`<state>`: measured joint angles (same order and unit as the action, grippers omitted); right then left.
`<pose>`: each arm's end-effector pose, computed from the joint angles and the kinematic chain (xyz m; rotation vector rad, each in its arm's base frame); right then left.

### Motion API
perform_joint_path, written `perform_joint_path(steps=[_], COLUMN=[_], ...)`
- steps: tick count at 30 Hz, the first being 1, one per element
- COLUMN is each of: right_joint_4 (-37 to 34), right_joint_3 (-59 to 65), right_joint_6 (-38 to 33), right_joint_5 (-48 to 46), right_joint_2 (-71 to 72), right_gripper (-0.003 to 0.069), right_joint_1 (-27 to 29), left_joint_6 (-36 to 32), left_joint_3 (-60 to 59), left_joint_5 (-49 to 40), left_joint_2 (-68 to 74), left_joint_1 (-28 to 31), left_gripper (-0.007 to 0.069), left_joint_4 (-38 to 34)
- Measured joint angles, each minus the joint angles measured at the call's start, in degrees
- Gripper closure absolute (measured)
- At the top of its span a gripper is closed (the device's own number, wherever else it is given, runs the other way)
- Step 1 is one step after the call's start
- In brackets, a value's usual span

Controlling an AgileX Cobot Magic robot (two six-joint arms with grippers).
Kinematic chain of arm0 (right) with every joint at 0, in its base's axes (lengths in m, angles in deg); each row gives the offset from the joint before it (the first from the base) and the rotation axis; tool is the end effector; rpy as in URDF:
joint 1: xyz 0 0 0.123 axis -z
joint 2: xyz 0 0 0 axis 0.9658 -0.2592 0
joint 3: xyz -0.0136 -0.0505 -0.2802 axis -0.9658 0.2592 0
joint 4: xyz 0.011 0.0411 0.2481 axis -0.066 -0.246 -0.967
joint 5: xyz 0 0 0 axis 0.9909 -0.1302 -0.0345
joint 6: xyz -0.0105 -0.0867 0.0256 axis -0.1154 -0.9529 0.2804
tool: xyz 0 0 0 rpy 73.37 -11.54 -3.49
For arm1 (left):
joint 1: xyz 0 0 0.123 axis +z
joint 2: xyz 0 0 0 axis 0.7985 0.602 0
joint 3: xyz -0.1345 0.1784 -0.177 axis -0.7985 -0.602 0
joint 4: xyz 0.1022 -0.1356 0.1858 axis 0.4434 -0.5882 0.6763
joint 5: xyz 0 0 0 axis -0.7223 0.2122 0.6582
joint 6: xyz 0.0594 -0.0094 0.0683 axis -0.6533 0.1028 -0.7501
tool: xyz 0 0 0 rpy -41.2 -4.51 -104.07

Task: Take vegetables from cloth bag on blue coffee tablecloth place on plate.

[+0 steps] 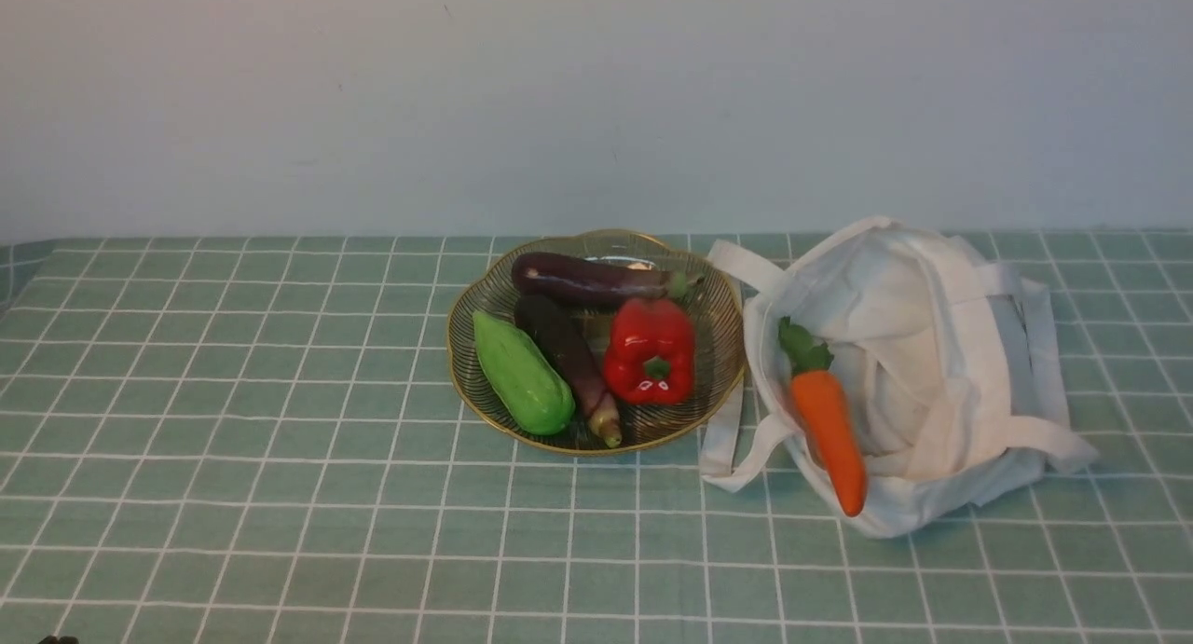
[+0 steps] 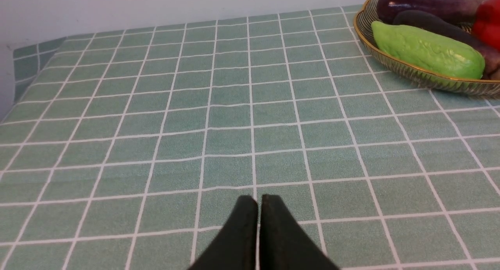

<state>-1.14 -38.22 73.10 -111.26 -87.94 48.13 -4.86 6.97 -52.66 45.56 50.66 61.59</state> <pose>0.0203 0.0166 0.2976 -0.3346 1.5049 0.4949 0.0524 -0.0032 0.1702 0.0789 1.8783 -0.0142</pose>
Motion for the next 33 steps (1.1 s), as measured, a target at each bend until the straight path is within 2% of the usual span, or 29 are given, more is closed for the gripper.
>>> perform_joint_path(steps=[10, 19, 22, 27, 33], right_joint_4=[0.0, 2.0, 3.2, 7.0, 11.2], right_joint_3=[0.0, 5.6, 12.6, 20.0, 22.9], right_joint_6=[0.0, -0.1, -0.1, -0.1, -0.1], right_joint_5=[0.3, 8.3, 11.0, 10.1, 8.0], right_joint_2=[0.0, 0.6, 1.4, 1.4, 1.4], right_gripper=[0.0673, 0.0673, 0.0673, 0.0673, 0.0673], right_joint_1=[0.0, 1.2, 6.8, 16.0, 21.7], left_joint_6=[0.0, 0.0, 0.0, 0.0, 0.0], left_joint_3=[0.0, 0.0, 0.0, 0.0, 0.0], left_joint_5=[0.0, 0.0, 0.0, 0.0, 0.0], left_joint_2=[0.0, 0.0, 0.0, 0.0, 0.0], left_joint_1=[0.0, 0.0, 0.0, 0.0, 0.0], left_gripper=[0.0629, 0.0629, 0.0629, 0.0629, 0.0629], left_joint_4=[0.0, 0.0, 0.0, 0.0, 0.0])
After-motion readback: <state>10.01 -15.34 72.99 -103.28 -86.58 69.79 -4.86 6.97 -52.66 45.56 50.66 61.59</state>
